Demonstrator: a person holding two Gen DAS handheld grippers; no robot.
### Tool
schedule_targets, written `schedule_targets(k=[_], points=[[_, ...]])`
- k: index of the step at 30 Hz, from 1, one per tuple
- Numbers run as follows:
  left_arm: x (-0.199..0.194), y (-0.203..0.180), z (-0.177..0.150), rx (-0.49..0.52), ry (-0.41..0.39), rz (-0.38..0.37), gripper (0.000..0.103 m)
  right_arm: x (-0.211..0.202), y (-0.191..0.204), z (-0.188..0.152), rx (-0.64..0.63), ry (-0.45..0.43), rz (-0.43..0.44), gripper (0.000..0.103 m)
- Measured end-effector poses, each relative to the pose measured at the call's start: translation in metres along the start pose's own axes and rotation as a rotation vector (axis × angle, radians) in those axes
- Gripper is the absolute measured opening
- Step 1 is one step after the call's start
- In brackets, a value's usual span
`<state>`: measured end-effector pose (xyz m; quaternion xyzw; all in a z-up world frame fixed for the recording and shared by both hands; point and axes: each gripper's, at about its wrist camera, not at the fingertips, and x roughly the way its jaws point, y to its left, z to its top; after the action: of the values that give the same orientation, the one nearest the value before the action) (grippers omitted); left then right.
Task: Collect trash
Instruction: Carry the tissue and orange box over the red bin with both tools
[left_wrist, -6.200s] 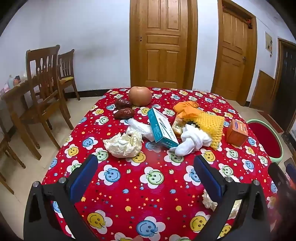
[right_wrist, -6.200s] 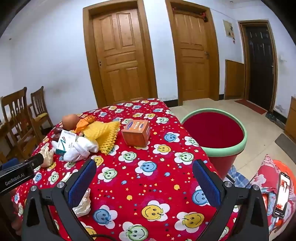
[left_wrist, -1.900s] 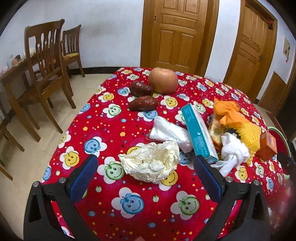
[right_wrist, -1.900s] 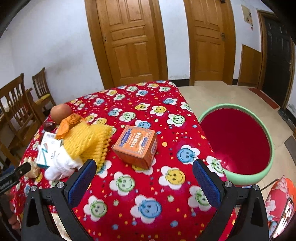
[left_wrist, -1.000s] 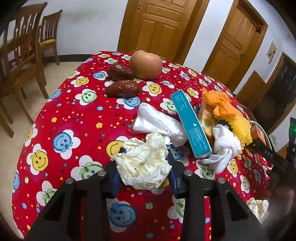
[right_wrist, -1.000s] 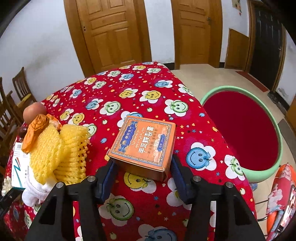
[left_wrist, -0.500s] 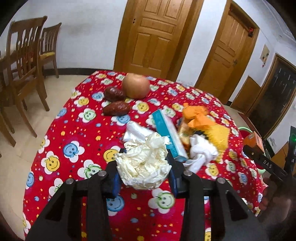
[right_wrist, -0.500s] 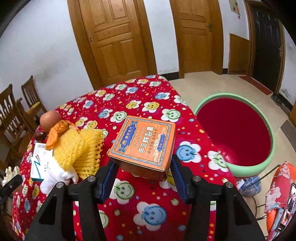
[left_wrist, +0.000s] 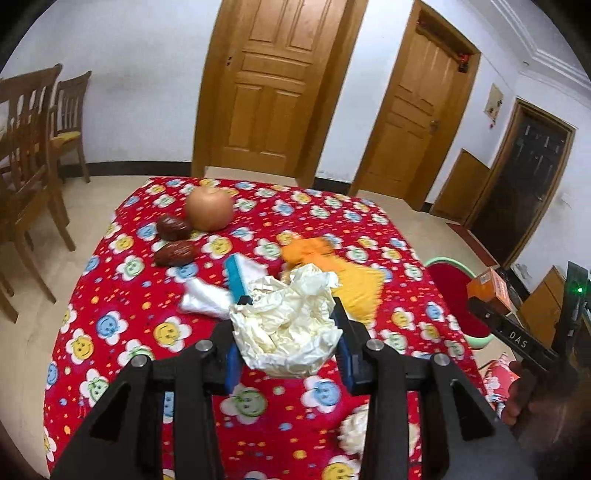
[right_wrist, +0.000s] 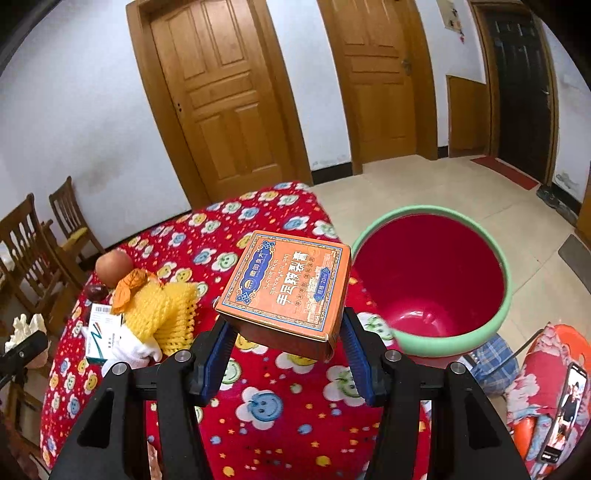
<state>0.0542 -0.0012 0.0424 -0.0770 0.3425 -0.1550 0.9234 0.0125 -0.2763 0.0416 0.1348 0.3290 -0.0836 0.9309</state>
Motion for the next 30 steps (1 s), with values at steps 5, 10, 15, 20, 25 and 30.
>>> schedule_targets(k=[5, 10, 15, 20, 25, 30], points=[[0.002, -0.025, 0.013, 0.019, 0.003, -0.045, 0.041, -0.01, -0.015, 0.006, 0.011, -0.017, -0.005, 0.058], [0.008, -0.054, 0.025, 0.056, 0.006, -0.076, 0.041, -0.016, -0.033, 0.012, 0.024, -0.036, -0.019, 0.057], [0.018, -0.086, 0.035, 0.09, 0.014, -0.114, 0.041, -0.016, -0.05, 0.019, 0.038, -0.043, -0.03, 0.057], [0.038, -0.123, 0.044, 0.131, 0.033, -0.151, 0.041, -0.012, -0.073, 0.024, 0.062, -0.046, -0.044, 0.057], [0.062, -0.158, 0.049, 0.174, 0.052, -0.188, 0.041, -0.004, -0.096, 0.027, 0.092, -0.039, -0.067, 0.057], [0.091, -0.188, 0.045, 0.204, 0.1, -0.237, 0.041, 0.007, -0.12, 0.026, 0.127, -0.024, -0.087, 0.057]])
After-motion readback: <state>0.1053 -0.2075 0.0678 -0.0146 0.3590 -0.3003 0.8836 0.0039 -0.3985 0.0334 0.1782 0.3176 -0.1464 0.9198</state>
